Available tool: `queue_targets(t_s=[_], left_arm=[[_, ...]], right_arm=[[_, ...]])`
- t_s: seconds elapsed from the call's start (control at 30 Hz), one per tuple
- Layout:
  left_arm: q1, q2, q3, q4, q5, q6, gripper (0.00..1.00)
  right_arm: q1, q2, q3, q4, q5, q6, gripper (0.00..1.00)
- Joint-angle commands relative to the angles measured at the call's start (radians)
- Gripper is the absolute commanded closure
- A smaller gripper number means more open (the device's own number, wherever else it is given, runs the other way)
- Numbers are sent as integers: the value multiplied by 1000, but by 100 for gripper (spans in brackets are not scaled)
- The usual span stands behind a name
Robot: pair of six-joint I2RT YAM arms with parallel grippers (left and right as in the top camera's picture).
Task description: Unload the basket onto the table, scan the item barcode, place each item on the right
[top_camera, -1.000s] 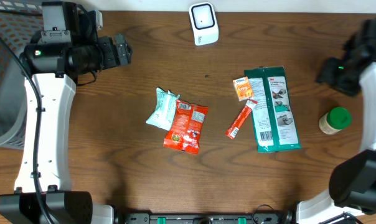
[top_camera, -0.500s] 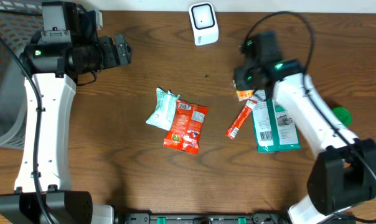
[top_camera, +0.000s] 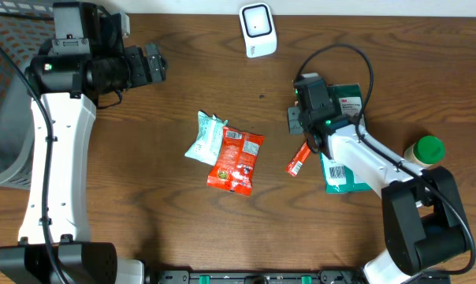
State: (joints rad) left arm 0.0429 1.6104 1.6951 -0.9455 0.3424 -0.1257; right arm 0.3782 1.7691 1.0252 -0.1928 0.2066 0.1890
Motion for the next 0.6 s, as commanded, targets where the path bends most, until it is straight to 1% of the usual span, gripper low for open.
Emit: queue_targets(t_s=[0.0,0.33,0.57], left_arm=[[0,3,11,-4,9,10,3],[0,3,11,-4,9,10,3],[0,3,11,-4,9,10,2]], right_arm=[[0,0,-47,46,50,-3,99],[1,0,-122,140,55,-3,99],[2,5,-137,169,47,-3,99]])
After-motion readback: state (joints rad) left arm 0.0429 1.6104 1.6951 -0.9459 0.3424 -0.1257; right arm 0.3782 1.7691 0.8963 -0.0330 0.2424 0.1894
